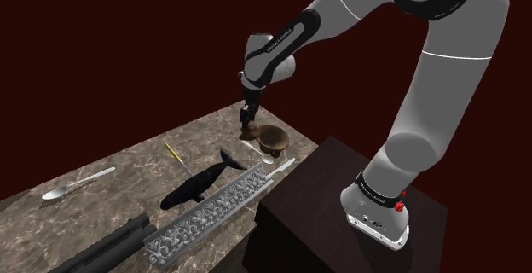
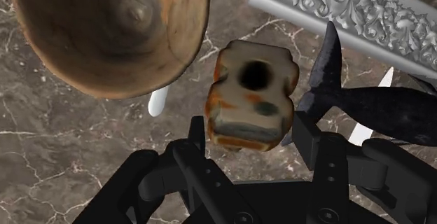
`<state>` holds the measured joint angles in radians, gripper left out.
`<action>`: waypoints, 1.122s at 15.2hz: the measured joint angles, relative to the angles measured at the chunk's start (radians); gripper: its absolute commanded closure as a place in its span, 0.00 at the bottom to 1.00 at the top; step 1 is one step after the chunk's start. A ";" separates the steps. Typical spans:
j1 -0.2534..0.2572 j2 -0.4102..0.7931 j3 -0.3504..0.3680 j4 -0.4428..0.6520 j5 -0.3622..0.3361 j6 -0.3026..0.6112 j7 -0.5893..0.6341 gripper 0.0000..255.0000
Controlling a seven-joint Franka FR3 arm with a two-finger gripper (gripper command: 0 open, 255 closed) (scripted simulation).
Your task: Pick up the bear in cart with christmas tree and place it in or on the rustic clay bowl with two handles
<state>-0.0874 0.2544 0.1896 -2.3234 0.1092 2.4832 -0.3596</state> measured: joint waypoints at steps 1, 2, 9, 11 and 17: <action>-0.016 -0.014 -0.007 -0.020 0.004 0.003 -0.026 1.00; -0.032 -0.027 -0.014 -0.041 0.008 0.010 -0.052 1.00; -0.148 -0.102 -0.081 -0.160 0.021 0.036 -0.245 1.00; -0.162 -0.092 -0.091 -0.171 0.021 0.056 -0.272 1.00; -0.164 -0.012 -0.093 -0.170 0.023 0.134 -0.284 1.00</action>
<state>-0.2510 0.2420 0.0967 -2.4933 0.1317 2.6167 -0.6438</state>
